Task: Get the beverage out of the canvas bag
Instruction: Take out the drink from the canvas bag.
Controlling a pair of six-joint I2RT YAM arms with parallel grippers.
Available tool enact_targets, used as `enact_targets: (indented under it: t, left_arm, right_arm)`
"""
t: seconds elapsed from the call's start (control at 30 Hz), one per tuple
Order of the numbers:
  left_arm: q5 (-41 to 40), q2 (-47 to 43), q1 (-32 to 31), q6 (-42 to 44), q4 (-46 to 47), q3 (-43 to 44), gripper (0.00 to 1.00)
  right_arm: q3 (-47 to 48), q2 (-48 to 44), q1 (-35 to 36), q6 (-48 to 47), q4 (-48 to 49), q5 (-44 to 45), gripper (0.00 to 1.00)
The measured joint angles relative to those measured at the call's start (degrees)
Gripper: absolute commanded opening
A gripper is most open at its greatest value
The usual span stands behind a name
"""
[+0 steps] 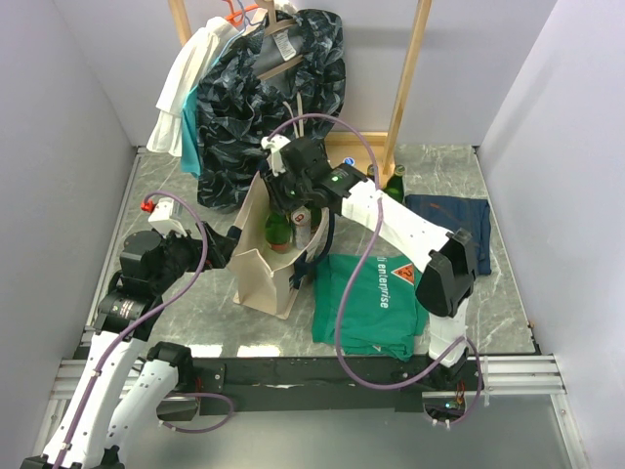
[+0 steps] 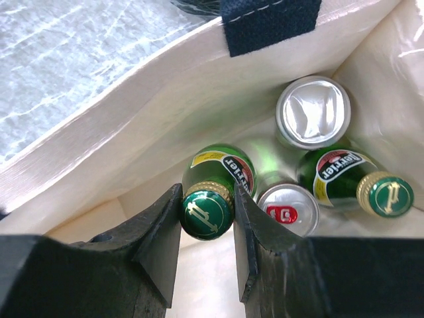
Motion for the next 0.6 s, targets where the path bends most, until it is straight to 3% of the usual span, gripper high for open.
enact_targets:
  t: [0.6]
  left_arm:
    - [0.0,0.0,0.0,0.0,0.0,0.0,0.96]
  right_arm:
    - [0.17,-4.87,1.03,-0.28,-2.05,-2.62,0.0]
